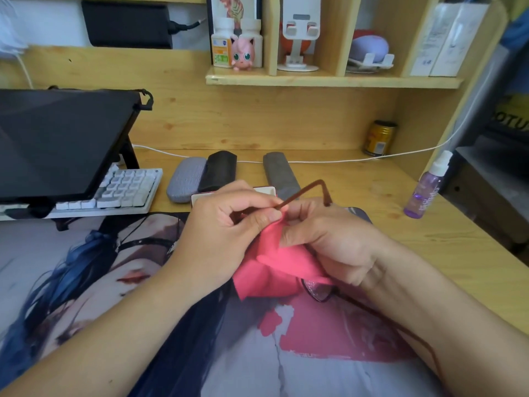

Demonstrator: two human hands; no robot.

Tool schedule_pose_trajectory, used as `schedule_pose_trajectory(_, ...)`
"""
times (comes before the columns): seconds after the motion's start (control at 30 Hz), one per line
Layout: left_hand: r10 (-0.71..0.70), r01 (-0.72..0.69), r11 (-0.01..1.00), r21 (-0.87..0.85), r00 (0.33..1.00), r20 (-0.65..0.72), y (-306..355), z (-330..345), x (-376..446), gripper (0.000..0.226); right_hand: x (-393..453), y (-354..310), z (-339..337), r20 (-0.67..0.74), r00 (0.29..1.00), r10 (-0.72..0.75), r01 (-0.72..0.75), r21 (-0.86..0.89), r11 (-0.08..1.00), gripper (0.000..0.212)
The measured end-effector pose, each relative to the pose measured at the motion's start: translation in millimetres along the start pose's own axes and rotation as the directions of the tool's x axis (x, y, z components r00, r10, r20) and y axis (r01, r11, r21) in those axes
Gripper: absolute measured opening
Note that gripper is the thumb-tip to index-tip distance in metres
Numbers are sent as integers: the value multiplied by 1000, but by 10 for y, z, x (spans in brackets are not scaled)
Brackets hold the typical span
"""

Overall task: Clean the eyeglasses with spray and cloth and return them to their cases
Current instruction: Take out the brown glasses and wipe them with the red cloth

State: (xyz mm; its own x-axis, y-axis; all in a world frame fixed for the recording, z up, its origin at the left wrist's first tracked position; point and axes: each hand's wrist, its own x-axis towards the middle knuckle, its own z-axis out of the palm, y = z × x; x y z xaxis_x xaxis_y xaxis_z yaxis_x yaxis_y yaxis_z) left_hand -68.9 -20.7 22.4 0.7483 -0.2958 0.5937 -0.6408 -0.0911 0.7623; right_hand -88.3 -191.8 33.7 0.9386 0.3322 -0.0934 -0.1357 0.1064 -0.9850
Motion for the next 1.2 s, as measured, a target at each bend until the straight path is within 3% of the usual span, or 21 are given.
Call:
schedule_pose_trajectory(0.13,-157,165,964,-207,986,57,-17,-100,48,13,4,-19,15,-58,998,4,1,93,996,29)
schedule_pose_trajectory(0.2,-168,185,942,-279,982,84,-62,-166,33,15,14,-66,-41,-96,995,24,-7,172,985,24)
schedule_pose_trajectory(0.3,-120,118,963,-241,993,6,-93,-218,24,11,26,-168,-263,-167,984,-53,92,236,967,14)
schedule_pose_trajectory(0.37,-86,58,962,-269,992,-93,-90,-282,60,14,29,-238,-461,-295,944,-145,214,215,953,15)
schedule_pose_trajectory(0.43,-35,1,969,-245,990,-136,-118,-350,89,18,29,-284,-609,-316,930,-185,266,233,935,23)
schedule_pose_trajectory(0.5,-2,-26,976,-215,991,-131,-140,-366,95,18,6,-286,-659,-252,954,-163,234,281,931,32)
schedule_pose_trajectory(0.63,53,-68,979,-192,995,-82,-100,-313,46,24,-4,-195,-595,-98,993,-70,88,198,976,24)
schedule_pose_trajectory(0.73,81,-90,980,-176,995,-59,-90,-297,31,16,-10,-142,-548,49,999,3,-9,120,993,63)
schedule_pose_trajectory(0.77,77,-87,978,-188,995,-60,-89,-296,30,15,-19,-137,-529,98,995,26,-38,115,993,63)
schedule_pose_trajectory(0.87,88,-93,982,-165,995,-36,-65,-287,32,12,-58,-115,-421,251,966,56,-79,83,993,44)
schedule_pose_trajectory(0.97,123,-124,985,-123,992,-11,-46,-281,33,19,-65,-79,-336,326,942,82,-95,26,995,46)
schedule_pose_trajectory(1.03,131,-131,984,-125,991,-5,-49,-272,32,17,-67,-64,-275,325,941,89,-93,-3,996,46)
schedule_pose_trajectory(1.2,112,-113,986,-119,994,-13,-79,-235,26,8,-76,-54,-67,258,966,-7,30,-84,996,18)
